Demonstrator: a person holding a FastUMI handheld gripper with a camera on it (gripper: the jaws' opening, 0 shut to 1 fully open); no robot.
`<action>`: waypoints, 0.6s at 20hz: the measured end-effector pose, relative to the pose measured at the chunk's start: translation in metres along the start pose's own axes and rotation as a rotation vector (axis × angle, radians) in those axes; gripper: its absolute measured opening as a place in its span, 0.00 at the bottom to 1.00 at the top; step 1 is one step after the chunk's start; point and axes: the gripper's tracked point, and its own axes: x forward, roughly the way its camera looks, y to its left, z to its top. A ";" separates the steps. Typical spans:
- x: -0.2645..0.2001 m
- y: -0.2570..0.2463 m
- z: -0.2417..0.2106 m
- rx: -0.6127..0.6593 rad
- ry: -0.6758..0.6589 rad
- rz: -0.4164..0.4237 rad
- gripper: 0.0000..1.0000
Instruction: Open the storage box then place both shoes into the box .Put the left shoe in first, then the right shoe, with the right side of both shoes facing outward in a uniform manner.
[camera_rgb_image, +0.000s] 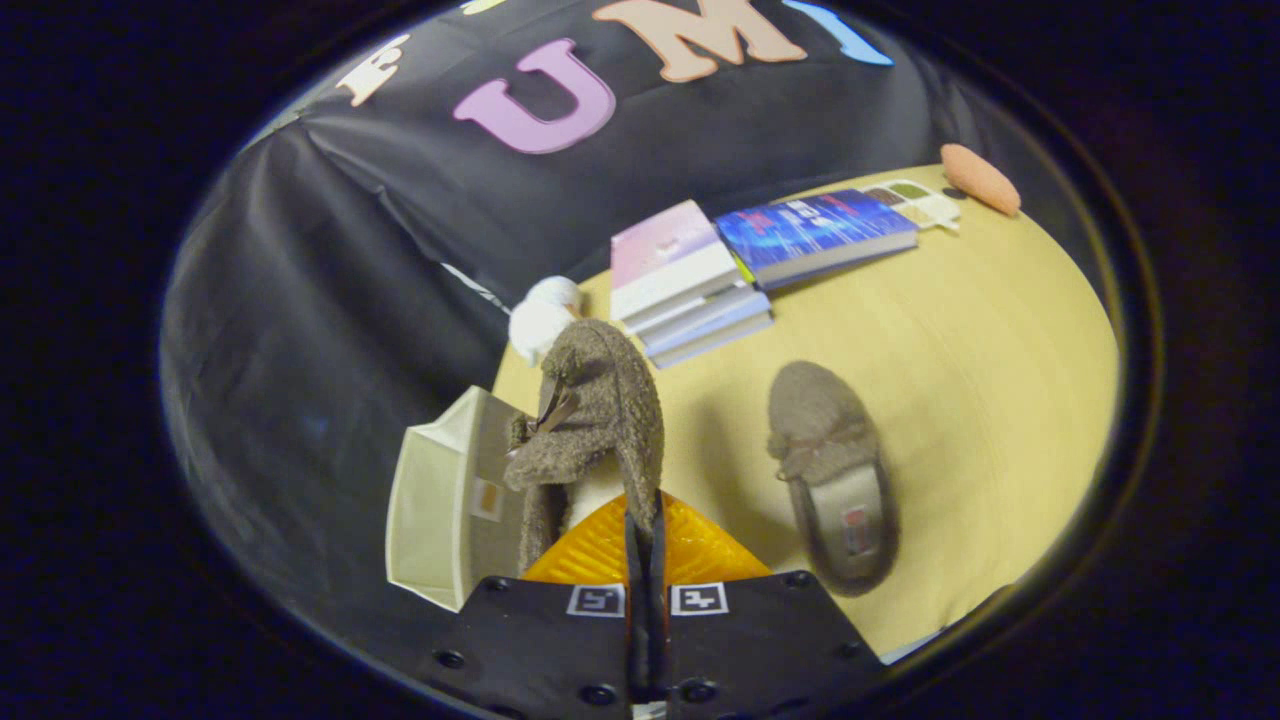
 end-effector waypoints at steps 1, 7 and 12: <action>-0.004 0.018 0.008 -0.024 -0.011 0.026 0.03; 0.006 0.112 0.001 -0.067 0.029 0.157 0.03; 0.031 0.152 -0.035 -0.090 0.102 0.189 0.03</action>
